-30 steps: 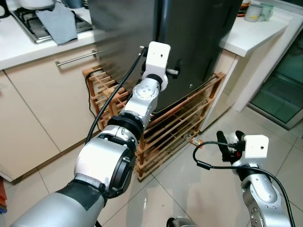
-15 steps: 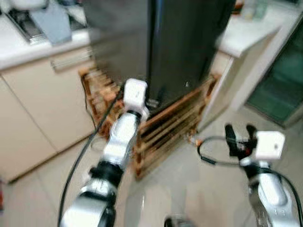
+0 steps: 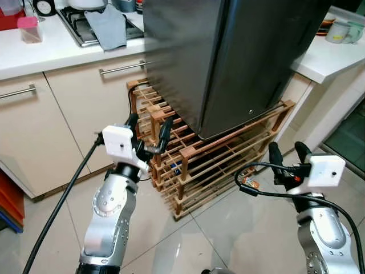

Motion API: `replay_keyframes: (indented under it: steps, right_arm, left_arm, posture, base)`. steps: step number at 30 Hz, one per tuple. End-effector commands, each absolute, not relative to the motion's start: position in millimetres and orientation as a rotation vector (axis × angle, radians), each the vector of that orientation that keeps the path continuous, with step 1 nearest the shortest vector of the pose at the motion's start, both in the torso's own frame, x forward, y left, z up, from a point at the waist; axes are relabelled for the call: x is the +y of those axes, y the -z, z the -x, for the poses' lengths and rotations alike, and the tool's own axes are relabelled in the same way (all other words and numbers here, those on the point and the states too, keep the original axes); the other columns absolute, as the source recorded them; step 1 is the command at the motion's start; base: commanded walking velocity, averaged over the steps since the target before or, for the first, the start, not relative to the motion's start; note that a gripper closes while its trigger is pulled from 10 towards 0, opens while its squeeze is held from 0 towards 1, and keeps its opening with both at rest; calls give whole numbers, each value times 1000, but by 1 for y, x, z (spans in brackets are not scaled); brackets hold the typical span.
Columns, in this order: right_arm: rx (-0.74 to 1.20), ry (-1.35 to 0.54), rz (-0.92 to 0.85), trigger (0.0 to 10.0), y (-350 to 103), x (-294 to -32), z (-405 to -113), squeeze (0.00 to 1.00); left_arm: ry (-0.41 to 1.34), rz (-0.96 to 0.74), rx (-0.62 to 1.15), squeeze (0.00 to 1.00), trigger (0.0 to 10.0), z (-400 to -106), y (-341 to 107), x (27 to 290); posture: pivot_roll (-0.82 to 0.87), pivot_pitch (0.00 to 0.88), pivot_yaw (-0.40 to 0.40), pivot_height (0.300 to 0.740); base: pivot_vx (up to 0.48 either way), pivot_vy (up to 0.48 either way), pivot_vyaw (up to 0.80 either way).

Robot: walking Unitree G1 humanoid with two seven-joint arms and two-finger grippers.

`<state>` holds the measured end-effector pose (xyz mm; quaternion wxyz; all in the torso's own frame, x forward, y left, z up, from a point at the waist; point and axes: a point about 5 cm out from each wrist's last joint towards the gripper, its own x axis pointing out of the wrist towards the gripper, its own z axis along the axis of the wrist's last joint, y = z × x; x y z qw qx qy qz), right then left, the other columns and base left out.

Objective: Restocking fridge

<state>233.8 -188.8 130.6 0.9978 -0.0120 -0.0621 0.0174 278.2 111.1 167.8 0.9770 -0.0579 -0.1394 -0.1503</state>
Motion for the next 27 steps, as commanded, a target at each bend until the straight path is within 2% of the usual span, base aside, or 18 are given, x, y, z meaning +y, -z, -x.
replay_keyframes:
  steps: [1,7,12,21,27]
  right_arm:
    - [-120,-23,38,10000,-128,-193,-237,0]
    - [-120,-17,40,10000,-127,-194,-243,0]
    - [-114,-22,39,10000,-122,-193,-249,0]
    - [-111,-55,38,10000,-120,-188,-255,0]
    - [-113,-53,42,10000,-121,-187,-260,0]
  left_arm:
    - [348,108,-267,0,10000,-284,-170,99]
    - [347,118,-258,0,10000,-285,-172,98]
    - [271,156,-269,0,10000,-288,-180,104]
    - [237,95,-310,0,10000,-294,-189,101]
    - [271,40,-307,0,10000,-308,-194,96]
  posture:
    - [-140,0,-21,740]
    - [-143,0,-11,740]
    - [-138,0,-15,740]
    - [-125,0,-25,740]
    - [-131,0,-17,740]
  base:
    - [480,0,0]
    - [480,0,0]
    - [400,146,0]
    - [0,447,0]
    - [0,0,-542]
